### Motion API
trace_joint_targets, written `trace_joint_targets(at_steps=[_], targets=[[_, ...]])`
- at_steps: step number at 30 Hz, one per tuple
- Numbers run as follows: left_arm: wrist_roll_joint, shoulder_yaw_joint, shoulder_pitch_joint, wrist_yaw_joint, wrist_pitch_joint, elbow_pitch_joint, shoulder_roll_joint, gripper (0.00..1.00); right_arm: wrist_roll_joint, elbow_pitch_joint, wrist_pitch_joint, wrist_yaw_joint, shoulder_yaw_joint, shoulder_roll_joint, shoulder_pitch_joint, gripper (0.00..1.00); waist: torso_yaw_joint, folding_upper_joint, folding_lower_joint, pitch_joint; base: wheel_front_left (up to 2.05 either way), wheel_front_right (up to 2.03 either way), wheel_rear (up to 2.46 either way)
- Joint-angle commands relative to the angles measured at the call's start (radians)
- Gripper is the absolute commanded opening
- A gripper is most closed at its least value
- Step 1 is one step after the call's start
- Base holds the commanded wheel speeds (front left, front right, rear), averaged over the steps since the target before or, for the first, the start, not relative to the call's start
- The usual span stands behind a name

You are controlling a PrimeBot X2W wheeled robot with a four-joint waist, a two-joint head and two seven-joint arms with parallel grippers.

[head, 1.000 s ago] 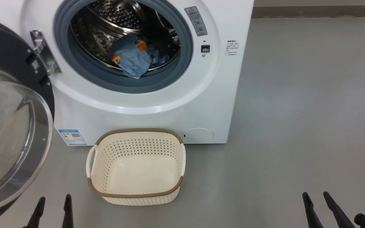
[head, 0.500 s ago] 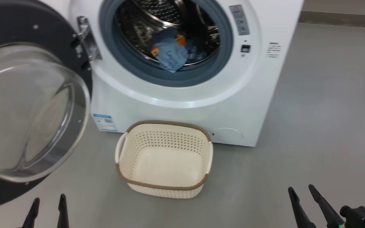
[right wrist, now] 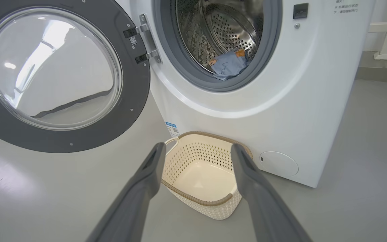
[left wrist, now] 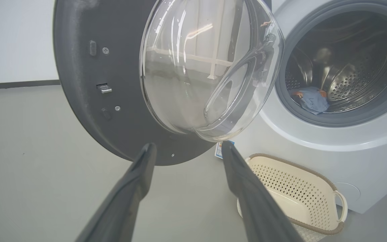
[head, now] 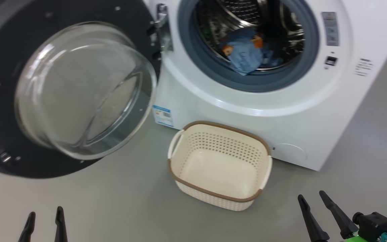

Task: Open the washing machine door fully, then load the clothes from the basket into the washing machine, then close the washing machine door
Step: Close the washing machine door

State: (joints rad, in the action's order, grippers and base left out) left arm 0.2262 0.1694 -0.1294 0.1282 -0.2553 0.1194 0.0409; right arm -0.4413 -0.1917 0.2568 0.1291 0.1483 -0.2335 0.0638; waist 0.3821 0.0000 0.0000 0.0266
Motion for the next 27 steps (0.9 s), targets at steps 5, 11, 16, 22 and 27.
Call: trace_joint_targets(at_steps=[5, 11, 16, 22, 27], targets=[[0.038, 0.042, -0.004, -0.014, -0.006, -0.035, 0.009, 1.00, -0.003, 0.019, 0.005, 0.002, 0.050, -0.026, -0.053, 1.00, 0.136, 0.0000, 0.0000, 0.012, 0.00, 0.00, 0.00], [0.075, 0.052, -0.025, -0.048, -0.006, -0.073, 0.009, 1.00, -0.016, 0.000, 0.005, 0.002, 0.101, -0.049, -0.105, 1.00, 0.149, 0.0000, 0.0000, 0.032, 0.00, 0.00, 0.00], [0.091, 0.048, -0.038, -0.066, -0.006, -0.094, 0.009, 1.00, -0.025, -0.011, 0.005, 0.002, 0.120, -0.060, -0.130, 1.00, 0.153, 0.0000, 0.0000, 0.040, 0.00, 0.00, 0.00], [0.097, 0.044, -0.038, -0.074, -0.006, -0.103, 0.009, 0.92, -0.030, -0.013, 0.005, 0.002, 0.126, -0.064, -0.136, 1.00, 0.153, 0.0000, 0.0000, 0.045, 0.00, 0.00, 0.00], [0.105, 0.065, 0.001, -0.056, -0.006, -0.129, 0.009, 0.00, -0.027, -0.009, 0.005, 0.002, 0.123, -0.063, -0.130, 1.00, 0.150, 0.0000, 0.0000, 0.052, 0.00, 0.00, 0.00]])
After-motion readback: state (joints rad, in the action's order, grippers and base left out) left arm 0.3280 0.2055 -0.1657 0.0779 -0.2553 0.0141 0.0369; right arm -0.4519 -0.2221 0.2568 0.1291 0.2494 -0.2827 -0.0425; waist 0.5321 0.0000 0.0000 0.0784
